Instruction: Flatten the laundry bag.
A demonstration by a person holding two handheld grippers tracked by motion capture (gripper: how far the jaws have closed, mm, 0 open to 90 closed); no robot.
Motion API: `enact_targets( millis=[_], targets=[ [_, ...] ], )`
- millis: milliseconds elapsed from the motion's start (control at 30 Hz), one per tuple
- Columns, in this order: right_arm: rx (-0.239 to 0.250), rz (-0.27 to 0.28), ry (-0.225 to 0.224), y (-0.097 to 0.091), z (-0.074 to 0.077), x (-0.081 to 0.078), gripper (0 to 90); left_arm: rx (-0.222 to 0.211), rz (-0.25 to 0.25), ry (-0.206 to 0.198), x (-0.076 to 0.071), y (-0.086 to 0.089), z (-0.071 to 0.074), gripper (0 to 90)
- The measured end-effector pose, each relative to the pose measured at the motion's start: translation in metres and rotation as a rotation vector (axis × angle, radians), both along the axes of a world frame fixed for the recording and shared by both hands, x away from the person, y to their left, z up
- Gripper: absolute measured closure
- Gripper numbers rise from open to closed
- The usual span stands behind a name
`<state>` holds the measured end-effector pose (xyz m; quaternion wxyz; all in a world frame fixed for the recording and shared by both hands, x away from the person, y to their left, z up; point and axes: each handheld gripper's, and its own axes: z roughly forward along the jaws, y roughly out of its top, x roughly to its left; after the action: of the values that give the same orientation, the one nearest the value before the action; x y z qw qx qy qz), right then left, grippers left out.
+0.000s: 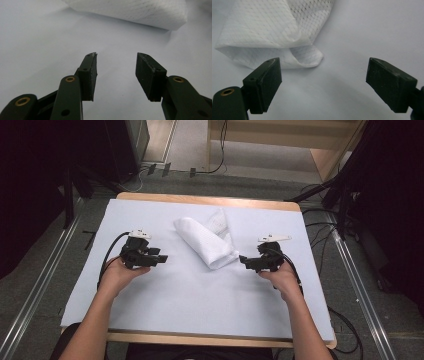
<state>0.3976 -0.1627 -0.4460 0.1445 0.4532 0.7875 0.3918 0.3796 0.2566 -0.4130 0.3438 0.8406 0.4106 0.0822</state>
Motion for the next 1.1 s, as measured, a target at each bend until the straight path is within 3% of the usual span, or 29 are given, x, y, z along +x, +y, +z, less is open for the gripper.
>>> enact_targets(
  millis=[100,133,300,333,400,600,1100],
  targets=[
    [0.012,0.006,0.004,-0.002,-0.001,-0.002,14.0,0.015,0.009,0.002,-0.003,0.002,0.0,51.9],
    [0.035,0.017,-0.001,-0.003,0.001,-0.004,14.0,0.007,0.01,0.002,-0.003,0.003,0.0,51.3],
    [0.037,0.016,-0.023,-0.003,0.003,-0.007,14.9,-0.009,0.015,0.016,-0.006,0.004,0.003,45.5],
    [0.042,0.02,-0.027,-0.003,0.003,-0.008,19.7,-0.013,0.011,0.021,-0.006,0.004,0.003,42.5],
    [0.046,0.029,-0.023,-0.003,0.002,-0.008,20.8,-0.025,0.009,0.032,-0.006,0.005,0.004,42.4],
    [0.032,0.03,-0.025,-0.001,0.001,-0.007,26.7,-0.029,0.015,0.061,-0.003,0.008,0.002,41.3],
    [0.024,0.042,-0.009,0.0,0.001,-0.008,34.2,-0.046,0.015,0.061,-0.001,0.013,-0.001,34.9]
  ],
)
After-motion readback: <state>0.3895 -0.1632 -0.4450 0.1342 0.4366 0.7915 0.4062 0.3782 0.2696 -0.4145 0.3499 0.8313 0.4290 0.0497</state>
